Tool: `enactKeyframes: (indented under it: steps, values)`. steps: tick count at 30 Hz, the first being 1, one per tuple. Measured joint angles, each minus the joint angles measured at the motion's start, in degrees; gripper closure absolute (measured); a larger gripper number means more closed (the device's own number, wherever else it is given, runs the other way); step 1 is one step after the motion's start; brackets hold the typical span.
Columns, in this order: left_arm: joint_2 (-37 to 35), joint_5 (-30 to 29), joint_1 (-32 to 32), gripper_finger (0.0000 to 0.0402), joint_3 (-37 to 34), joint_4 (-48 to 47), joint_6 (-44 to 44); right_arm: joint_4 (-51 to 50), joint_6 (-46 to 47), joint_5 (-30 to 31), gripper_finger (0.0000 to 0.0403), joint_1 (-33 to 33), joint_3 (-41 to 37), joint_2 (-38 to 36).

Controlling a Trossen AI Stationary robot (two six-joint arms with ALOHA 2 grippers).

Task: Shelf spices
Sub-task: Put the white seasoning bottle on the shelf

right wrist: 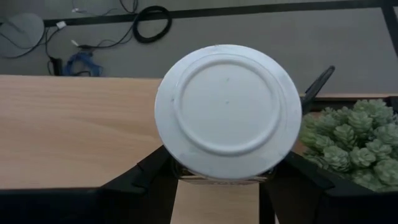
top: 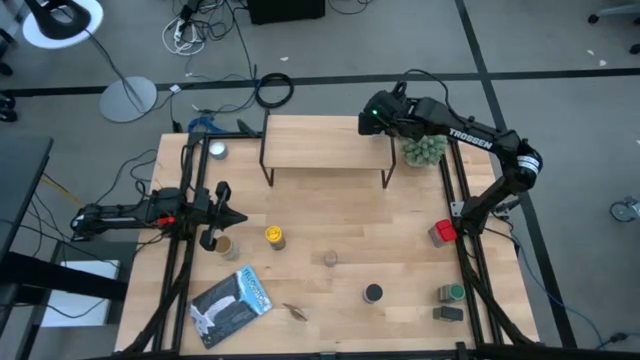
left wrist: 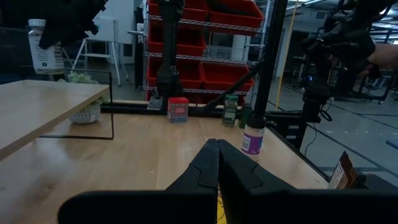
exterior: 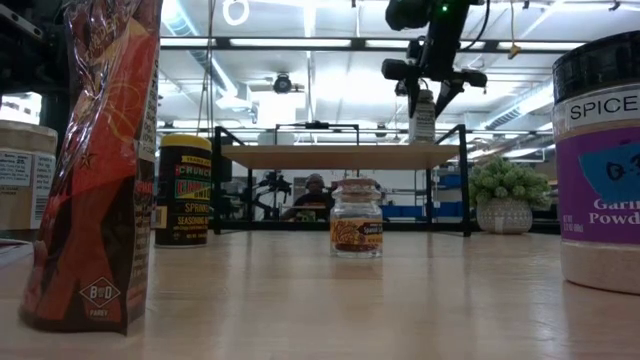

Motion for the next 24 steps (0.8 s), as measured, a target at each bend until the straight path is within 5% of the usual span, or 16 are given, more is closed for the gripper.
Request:
enactKeyframes:
  steps: [24]
  values:
    - [0.01, 0.00, -0.01, 0.0394, 0.01, 0.00, 0.01, 4.08, -0.14, 0.44, 0.0195, 0.10, -4.17, 0.02]
